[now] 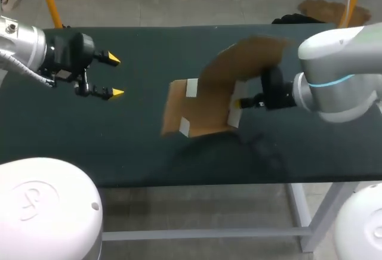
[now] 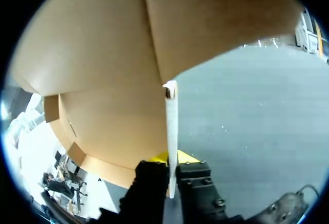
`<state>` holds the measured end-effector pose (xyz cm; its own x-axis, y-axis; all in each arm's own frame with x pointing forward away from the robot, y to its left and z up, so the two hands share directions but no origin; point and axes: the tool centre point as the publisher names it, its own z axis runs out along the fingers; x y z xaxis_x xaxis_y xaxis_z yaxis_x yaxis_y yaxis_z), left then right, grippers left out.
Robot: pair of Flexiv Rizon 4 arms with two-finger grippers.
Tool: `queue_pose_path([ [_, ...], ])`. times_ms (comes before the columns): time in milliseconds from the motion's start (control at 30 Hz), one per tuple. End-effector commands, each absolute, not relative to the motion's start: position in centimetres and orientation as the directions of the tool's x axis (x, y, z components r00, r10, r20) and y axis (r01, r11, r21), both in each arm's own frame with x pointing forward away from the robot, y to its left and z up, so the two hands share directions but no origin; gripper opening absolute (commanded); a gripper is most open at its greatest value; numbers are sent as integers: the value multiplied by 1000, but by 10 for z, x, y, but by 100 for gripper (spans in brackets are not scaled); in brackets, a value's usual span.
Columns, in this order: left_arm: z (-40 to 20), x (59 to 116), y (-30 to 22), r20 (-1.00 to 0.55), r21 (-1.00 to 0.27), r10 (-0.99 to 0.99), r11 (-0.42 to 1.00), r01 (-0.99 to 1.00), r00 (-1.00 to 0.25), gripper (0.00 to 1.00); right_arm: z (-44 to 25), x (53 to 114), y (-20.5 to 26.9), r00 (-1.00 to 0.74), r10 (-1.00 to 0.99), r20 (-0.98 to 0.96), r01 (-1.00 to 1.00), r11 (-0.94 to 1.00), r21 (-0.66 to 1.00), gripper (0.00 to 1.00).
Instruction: Assemble the packaging by folding the flat box into shape, placing the metal phone stand inside, and closing the box properly
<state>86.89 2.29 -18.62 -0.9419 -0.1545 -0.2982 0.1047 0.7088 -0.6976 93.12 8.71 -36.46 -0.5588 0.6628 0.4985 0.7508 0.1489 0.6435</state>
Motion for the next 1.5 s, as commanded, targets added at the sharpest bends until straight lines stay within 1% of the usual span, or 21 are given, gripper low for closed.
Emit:
queue_pose_path([
  [33,-184,878,24,-260,-677,-109,729,101,-959,100,-361,934,78,-551,659,512,815,295,498,0],
  [133,-185,877,24,-263,-666,-96,738,109,-960,100,-362,934,77,-529,665,526,836,304,456,0],
  [233,-186,876,29,-246,-620,-64,777,106,-967,100,-366,930,78,-474,714,516,875,317,365,0],
  [700,-186,876,29,-246,-620,-64,777,106,-967,100,-366,930,78,-474,714,516,875,317,365,0],
  [767,-185,877,28,-261,-620,-47,773,131,-964,100,-365,929,85,-452,748,486,889,335,311,0],
  [933,-185,877,29,-267,-609,-37,781,138,-963,100,-360,925,89,-341,843,415,940,295,172,0],
  [1133,-191,881,33,-252,-606,-44,786,123,-967,100,-356,914,88,-285,876,388,958,274,87,0],
  [1267,-193,884,35,-239,-585,-47,804,106,-970,100,-357,908,83,-199,912,358,977,212,5,0],
  [1500,-193,884,35,-239,-585,-47,804,106,-970,100,-357,908,83,-199,912,358,977,212,5,0],
])
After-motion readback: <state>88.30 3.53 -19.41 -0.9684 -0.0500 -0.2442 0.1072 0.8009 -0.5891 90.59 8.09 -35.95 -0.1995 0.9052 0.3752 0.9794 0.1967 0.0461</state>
